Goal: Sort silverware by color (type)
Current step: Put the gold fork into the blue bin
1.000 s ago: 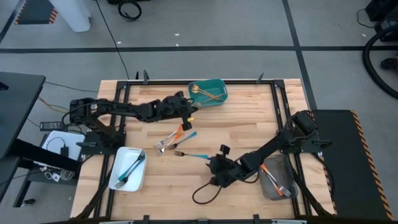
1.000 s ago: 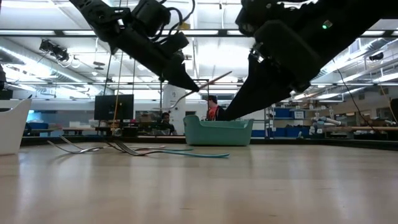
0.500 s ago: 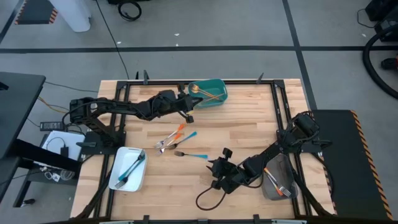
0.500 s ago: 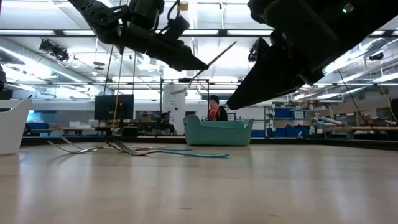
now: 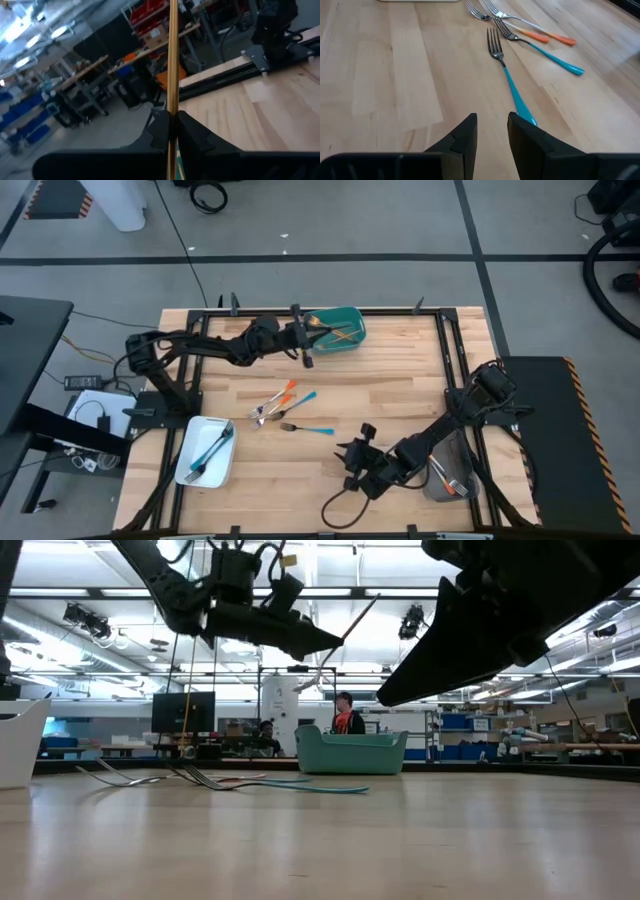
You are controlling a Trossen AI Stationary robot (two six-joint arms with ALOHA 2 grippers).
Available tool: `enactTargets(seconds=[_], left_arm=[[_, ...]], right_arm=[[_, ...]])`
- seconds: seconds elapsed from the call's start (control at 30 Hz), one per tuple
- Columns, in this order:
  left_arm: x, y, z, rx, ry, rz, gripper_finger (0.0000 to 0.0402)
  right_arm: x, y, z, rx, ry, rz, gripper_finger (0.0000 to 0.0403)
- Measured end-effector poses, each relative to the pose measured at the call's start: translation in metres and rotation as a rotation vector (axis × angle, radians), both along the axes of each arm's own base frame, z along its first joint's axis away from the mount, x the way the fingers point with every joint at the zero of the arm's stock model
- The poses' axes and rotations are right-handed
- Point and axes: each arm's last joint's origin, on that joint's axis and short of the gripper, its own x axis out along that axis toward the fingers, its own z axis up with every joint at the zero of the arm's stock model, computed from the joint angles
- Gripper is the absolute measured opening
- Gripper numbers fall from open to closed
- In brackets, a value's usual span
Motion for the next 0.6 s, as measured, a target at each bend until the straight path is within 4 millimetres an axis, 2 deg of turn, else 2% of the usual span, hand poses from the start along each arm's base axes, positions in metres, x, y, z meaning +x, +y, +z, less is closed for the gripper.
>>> enactTargets(seconds=[0.23,0.6], left_arm=[[0.005,0.020,-0.017,-0.036,0.032,-0.011,0.0030],[0.040,0.059,-0.018,-0.180,0.284,0.031,0.0030]], right_arm=[[0.000,0.000,0.000,0.004,-0.002,-0.001,0.0114],[0.000,0.000,0.000,0.014,-0.005,-0.006,0.0114]])
